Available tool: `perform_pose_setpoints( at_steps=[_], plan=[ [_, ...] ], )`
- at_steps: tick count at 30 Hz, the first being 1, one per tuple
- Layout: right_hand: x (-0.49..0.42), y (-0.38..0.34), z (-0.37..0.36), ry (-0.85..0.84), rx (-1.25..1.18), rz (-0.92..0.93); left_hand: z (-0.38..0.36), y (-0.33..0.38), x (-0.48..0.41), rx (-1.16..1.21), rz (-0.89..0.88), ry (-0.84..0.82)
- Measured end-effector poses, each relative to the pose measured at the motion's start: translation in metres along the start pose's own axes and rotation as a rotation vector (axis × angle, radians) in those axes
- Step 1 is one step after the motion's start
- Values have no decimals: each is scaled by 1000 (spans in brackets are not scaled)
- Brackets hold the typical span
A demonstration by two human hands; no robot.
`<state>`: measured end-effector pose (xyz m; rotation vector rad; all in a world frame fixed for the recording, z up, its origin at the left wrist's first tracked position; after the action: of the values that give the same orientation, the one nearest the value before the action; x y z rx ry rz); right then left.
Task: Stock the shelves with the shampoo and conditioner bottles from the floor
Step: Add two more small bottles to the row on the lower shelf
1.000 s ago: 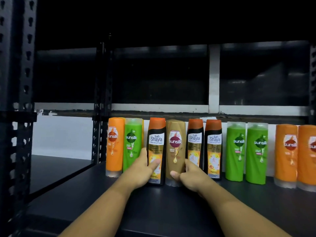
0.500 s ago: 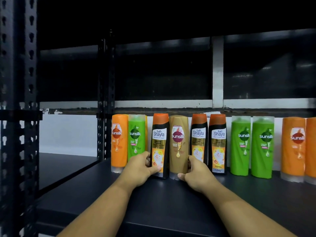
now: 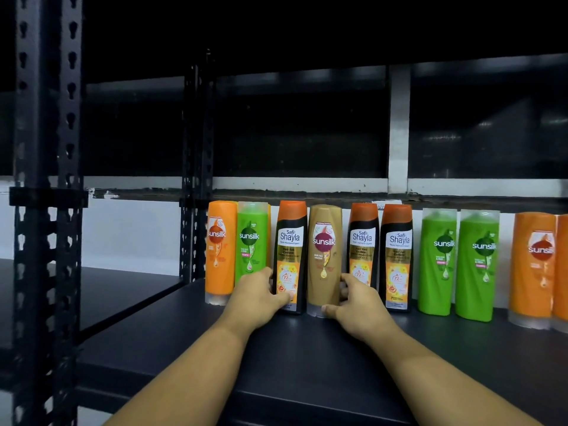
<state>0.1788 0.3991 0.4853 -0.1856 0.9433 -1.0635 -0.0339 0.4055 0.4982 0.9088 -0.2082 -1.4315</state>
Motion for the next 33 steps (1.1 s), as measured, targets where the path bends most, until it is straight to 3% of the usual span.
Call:
perform_pose_setpoints(
  at_steps=[17, 27, 30, 33],
  plan=[
    [-1, 0, -2, 22, 34, 0, -2, -2, -1, -66, 6, 38],
    [3, -1, 9, 164, 18, 9, 7, -7, 2, -114, 78, 74],
    [8, -8, 12, 128, 96, 36, 10, -4, 11, -188, 63, 45],
    [21, -17, 11, -71, 197, 61, 11, 0, 32, -225, 21, -51]
  ],
)
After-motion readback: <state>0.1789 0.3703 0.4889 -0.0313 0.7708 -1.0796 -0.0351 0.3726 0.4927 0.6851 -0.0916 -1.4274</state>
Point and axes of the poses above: each hand's wrist, its own x-axis away from the middle knuckle, its own z-axis out of the back of the hand, y = z × x, the point moved 7 cm from there along -x, towards the middle knuckle, and after that the axes turned 13 degrees about z, right-handed, at the moved point
